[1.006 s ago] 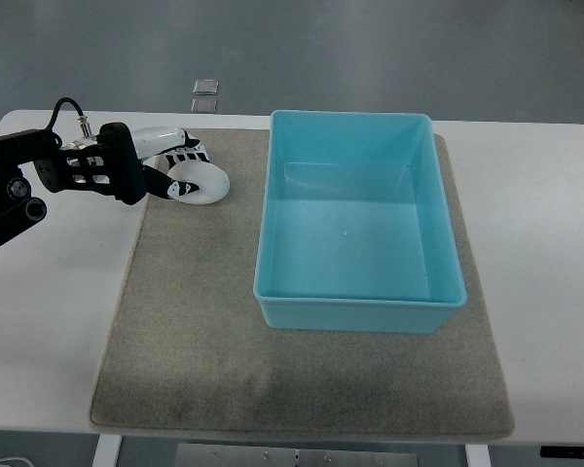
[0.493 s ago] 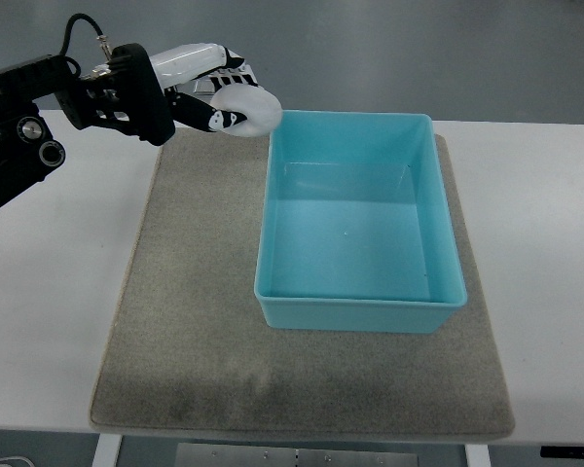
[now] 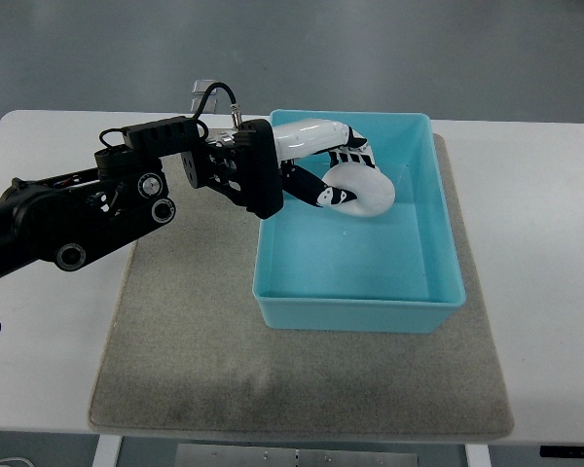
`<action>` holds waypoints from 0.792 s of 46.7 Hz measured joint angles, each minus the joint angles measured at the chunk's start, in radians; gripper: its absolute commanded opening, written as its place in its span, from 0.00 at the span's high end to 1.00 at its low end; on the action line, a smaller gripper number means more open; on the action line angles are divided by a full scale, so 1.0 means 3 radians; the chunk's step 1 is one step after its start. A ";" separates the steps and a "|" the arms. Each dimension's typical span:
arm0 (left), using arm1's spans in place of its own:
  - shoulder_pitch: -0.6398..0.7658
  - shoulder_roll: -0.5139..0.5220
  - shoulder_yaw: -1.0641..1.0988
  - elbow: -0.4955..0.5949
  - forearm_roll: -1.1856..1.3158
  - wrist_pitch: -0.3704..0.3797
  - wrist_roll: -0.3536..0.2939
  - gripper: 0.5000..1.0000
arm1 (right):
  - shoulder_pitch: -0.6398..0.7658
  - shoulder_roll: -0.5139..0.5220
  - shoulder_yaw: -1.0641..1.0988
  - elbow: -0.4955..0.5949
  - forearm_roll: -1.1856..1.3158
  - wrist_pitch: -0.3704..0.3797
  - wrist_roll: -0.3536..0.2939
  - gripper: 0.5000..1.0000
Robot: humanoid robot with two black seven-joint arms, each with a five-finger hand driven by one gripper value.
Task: Place white toy into blue box with left hand
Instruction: 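Lift the toy with the left hand and carry it over the blue box, then open the left hand fingers to drop the toy into the box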
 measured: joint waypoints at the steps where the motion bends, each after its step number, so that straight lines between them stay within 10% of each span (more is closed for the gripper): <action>1: 0.0000 -0.0001 0.0031 0.0009 0.0000 0.0002 0.0000 1.00 | 0.0000 0.0000 0.0000 0.0000 0.0000 0.0001 0.0000 0.13; 9: 0.0000 -0.0007 0.0129 0.0074 -0.0008 0.0007 0.0000 0.40 | 0.0000 0.0000 0.0000 0.0000 0.0000 0.0001 0.0000 0.13; 18: 0.0000 -0.0002 0.0286 0.0098 -0.0008 0.0002 0.0000 0.14 | 0.0000 0.0000 0.0000 0.0000 0.0000 -0.0002 0.0000 0.13; 37: 0.0006 0.0037 0.0222 0.0069 -0.0081 -0.0004 0.0000 0.02 | 0.0001 0.0000 0.0000 0.0000 0.0000 -0.0002 0.0000 0.13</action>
